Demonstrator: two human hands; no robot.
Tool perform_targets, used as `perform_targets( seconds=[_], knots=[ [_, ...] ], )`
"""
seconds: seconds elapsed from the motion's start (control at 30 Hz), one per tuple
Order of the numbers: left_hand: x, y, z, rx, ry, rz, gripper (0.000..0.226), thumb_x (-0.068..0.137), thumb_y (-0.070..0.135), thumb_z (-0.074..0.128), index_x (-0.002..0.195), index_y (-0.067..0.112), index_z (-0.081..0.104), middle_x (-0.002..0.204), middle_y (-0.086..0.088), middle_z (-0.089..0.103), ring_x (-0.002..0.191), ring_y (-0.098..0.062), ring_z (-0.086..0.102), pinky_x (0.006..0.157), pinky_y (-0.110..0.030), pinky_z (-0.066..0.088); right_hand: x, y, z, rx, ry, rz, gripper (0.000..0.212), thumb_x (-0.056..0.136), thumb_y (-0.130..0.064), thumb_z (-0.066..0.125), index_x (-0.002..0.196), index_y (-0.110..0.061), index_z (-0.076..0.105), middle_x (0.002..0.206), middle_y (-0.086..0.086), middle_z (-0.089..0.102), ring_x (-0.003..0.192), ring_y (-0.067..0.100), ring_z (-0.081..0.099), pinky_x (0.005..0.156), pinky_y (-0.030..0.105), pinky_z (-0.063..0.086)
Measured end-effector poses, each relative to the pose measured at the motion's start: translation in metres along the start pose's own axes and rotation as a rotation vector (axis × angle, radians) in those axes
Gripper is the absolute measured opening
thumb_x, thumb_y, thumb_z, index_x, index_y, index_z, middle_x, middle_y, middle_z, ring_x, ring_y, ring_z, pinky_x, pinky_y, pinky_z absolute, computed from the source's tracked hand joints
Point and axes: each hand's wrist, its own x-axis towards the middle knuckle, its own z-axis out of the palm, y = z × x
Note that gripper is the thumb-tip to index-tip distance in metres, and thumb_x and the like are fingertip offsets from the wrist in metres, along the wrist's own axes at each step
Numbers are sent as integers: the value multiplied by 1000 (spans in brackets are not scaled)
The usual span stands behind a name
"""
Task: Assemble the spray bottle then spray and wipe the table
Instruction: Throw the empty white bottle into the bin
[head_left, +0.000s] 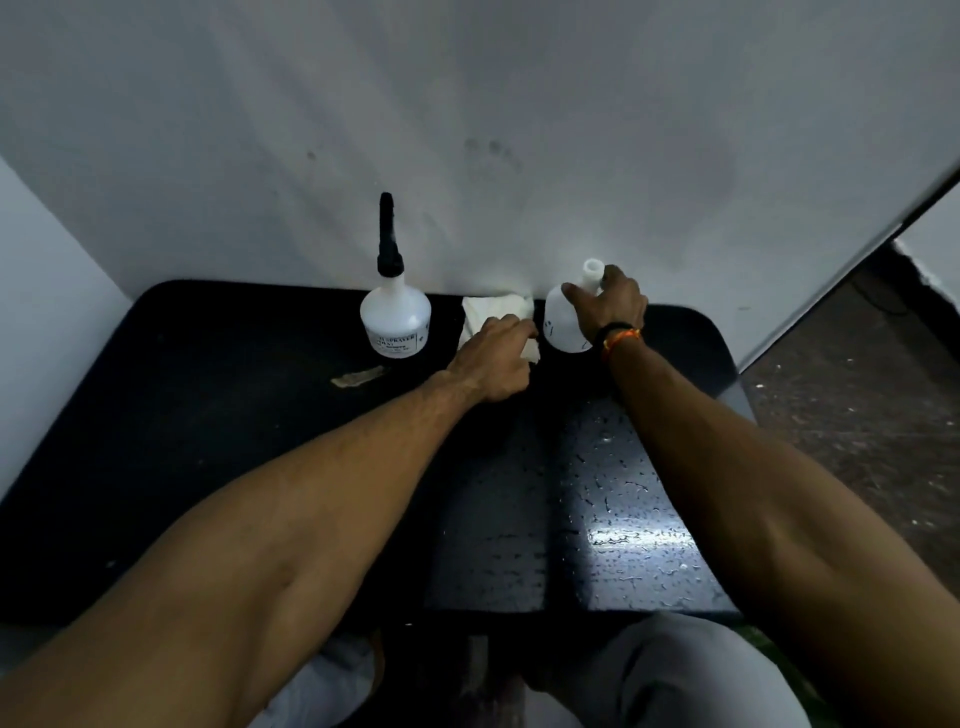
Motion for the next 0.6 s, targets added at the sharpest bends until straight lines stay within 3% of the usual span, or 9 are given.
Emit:
perform_targets(
  seconds=[0.17,0.3,0.6],
  knots=[
    [-16,14,4,-16,-8,11,51,89,10,55,139,9,49,141,-14,50,132,-33,43,107,-43,41,-30,26,-21,128,23,-5,46,84,-43,75,116,-10,67,117,15,71,110,35,64,86,32,48],
    [-26,49,3,-16,3,40,52,87,9,56,138,8,50,140,-15,51,131,-34,45,108,-42,41,-62,57,-55,193,136,71,42,81,-44,77,108,-13,71,110,14,73,106,37,65,77,28,40],
    [-63,171,50,-36,-111,183,58,87,11,56,143,13,43,138,-12,50,128,-31,45,104,-41,43,-129,130,-146,262,292,149,39,78,-43,79,100,-12,70,101,13,73,97,33,67,83,42,56]
  ],
)
